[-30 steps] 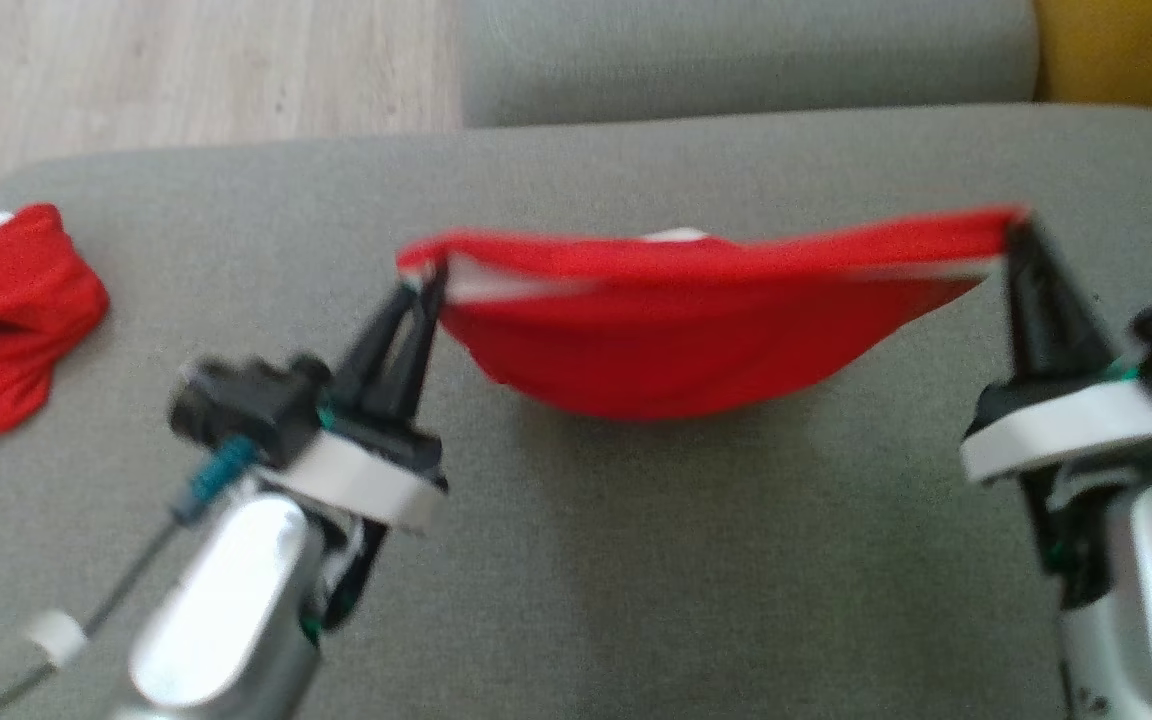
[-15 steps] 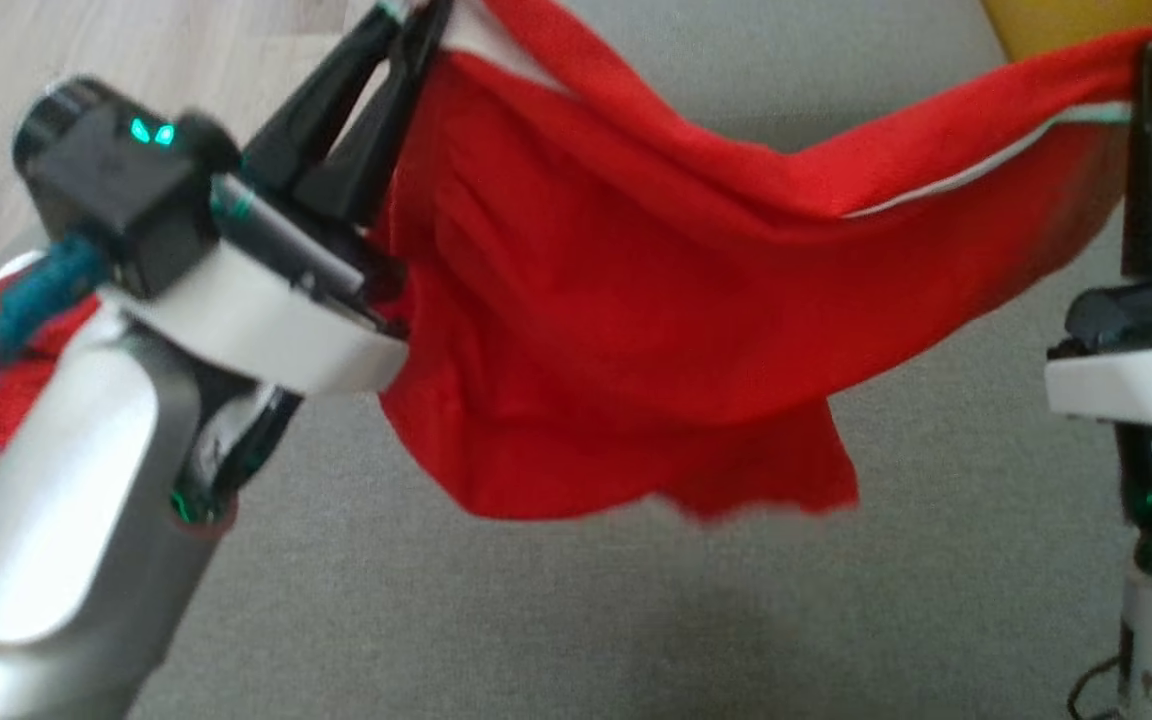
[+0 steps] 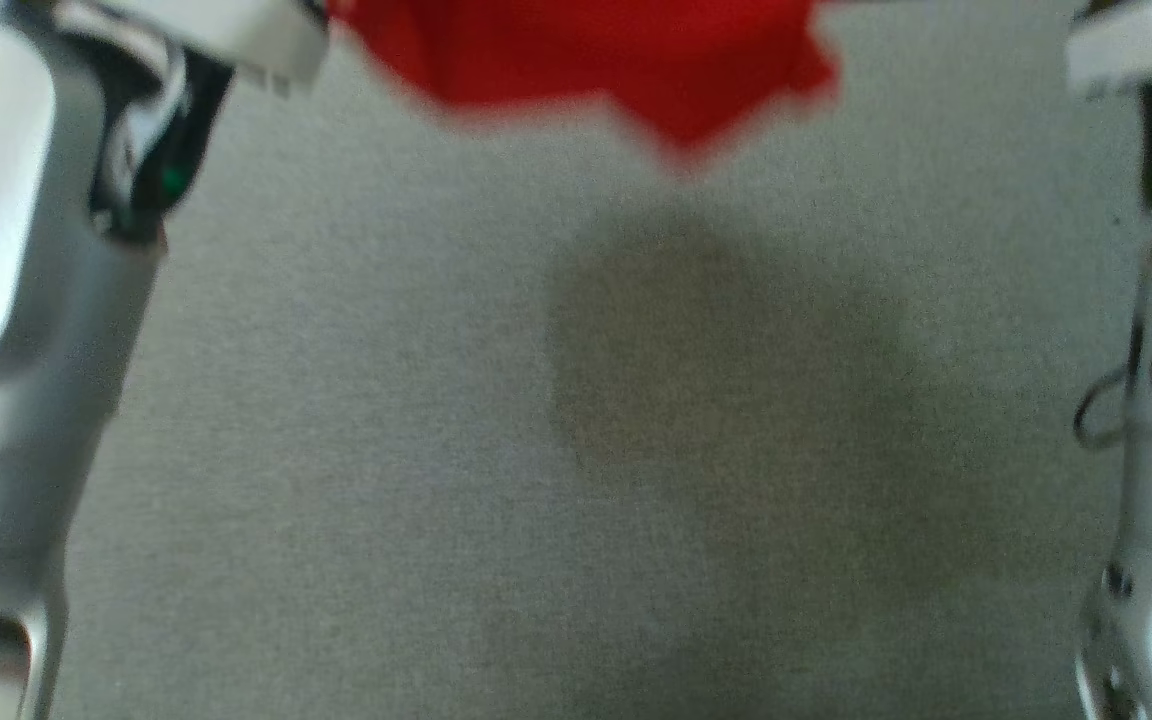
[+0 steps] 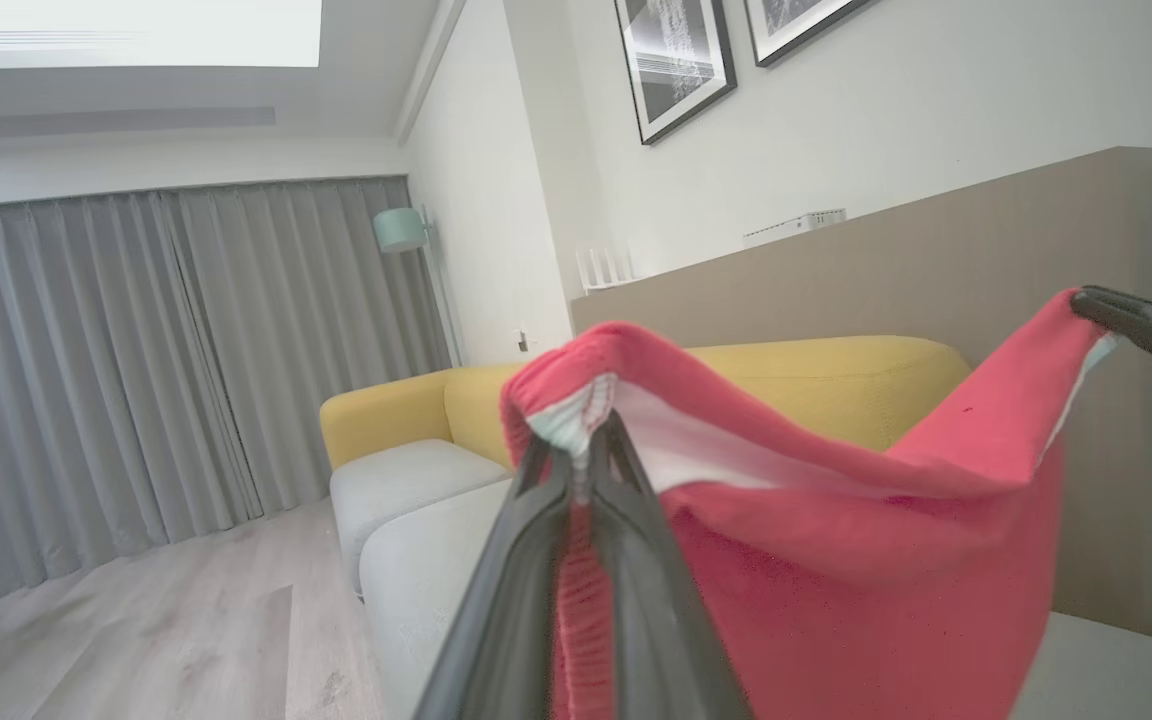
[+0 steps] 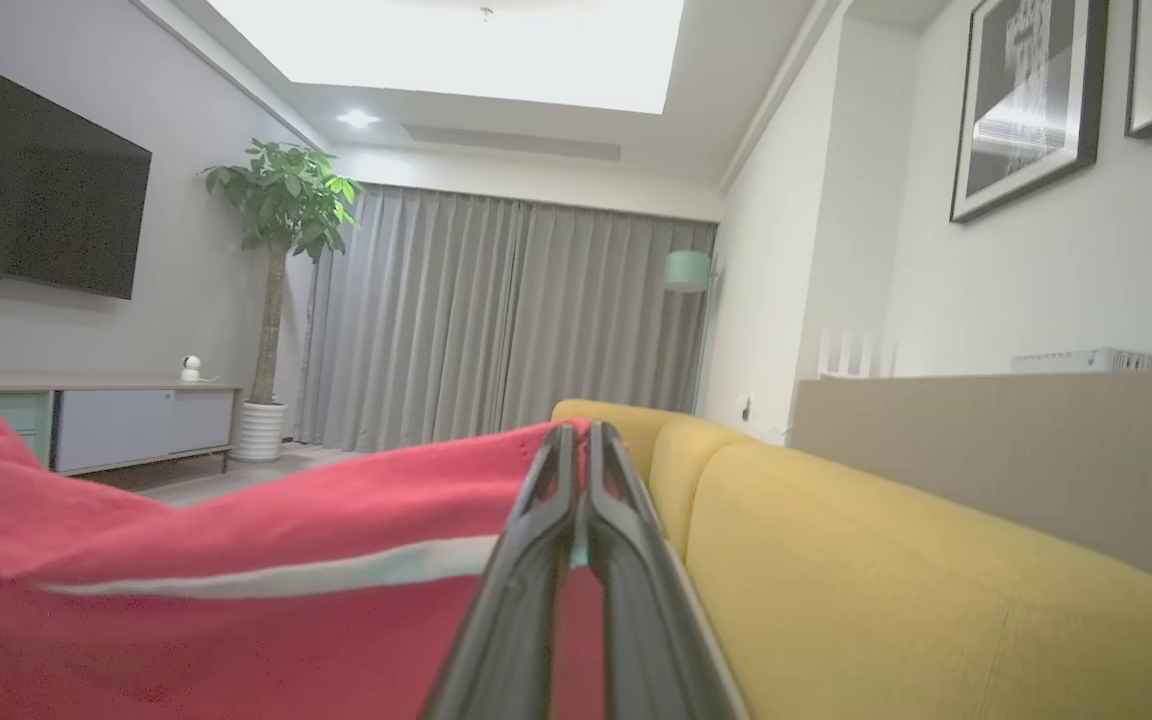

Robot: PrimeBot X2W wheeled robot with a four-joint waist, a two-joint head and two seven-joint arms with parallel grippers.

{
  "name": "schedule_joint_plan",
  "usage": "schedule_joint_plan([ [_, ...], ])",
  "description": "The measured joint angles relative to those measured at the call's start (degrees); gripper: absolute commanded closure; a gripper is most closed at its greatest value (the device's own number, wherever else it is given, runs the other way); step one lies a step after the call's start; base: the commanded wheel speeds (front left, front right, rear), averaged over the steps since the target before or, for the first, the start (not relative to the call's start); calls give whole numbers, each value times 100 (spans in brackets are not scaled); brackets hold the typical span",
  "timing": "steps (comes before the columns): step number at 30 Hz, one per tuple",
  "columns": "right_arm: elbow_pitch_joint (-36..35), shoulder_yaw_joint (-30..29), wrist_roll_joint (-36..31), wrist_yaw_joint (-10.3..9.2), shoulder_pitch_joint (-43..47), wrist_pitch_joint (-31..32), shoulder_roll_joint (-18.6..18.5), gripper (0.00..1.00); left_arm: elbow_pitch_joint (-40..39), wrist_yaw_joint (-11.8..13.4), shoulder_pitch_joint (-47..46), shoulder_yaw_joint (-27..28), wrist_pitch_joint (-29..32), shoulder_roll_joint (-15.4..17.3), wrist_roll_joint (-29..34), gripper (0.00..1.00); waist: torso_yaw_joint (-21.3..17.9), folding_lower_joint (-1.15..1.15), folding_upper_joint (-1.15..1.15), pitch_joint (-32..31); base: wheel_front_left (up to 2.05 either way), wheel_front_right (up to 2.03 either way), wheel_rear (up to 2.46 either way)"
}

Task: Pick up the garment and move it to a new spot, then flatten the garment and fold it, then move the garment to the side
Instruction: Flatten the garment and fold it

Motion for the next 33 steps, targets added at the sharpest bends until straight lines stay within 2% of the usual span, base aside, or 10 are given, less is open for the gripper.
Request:
schedule_joint_plan([
  [4,352,23,-419,0,-706,-360,3,100,364,-19,-540,-13,-216,-164,111,100,-73,0,0,376,0,0,0],
  [8,656,218,-463,0,-694,-499,29,100,547,-23,-454,-69,-314,-302,56,100,-95,0,0,757,0,0,0],
  [14,1227,388,-281,0,251,-688,162,100,894,-13,878,-81,-567,-343,-375,100,-105,0,0,1196,0,0,0],
  [18,1435,387,-55,0,1034,-800,166,100,1039,2,1779,-209,-788,-378,-514,100,-62,-2,0,1207,0,0,0],
  [25,826,279,109,0,2036,-1035,169,100,455,157,2825,-312,-1304,-415,-537,100,13,-3,0,802,0,0,0],
  [29,277,108,89,0,2719,-1065,168,100,-15,350,3635,-430,-1395,-409,-579,100,43,-3,0,457,0,0,0],
  [33,-364,-42,82,0,3555,-794,175,100,-573,569,4383,-561,-1397,-307,-579,100,70,-4,0,55,0,0,0],
])
